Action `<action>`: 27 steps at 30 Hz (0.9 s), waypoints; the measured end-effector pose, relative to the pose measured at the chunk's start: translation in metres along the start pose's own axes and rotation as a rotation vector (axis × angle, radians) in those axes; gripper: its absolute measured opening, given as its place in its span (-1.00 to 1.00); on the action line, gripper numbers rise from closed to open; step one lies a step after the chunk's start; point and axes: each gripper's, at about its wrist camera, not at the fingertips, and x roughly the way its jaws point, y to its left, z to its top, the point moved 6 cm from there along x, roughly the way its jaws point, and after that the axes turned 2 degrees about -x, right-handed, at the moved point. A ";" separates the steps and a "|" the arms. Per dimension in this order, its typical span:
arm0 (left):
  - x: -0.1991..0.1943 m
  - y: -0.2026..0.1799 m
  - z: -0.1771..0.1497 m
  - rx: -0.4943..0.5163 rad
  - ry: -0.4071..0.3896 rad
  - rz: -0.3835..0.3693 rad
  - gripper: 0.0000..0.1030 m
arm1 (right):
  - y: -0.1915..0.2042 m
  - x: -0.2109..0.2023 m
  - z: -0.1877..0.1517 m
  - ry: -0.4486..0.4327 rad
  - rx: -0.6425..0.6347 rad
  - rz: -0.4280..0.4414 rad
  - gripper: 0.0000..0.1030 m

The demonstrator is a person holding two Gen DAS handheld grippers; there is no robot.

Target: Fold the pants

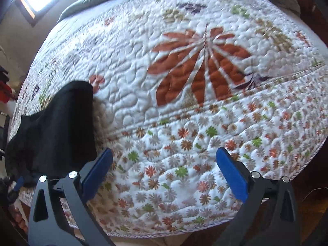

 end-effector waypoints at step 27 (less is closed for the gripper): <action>-0.018 0.033 -0.007 0.092 -0.058 -0.050 0.92 | 0.010 0.031 -0.018 0.124 0.027 -0.047 0.95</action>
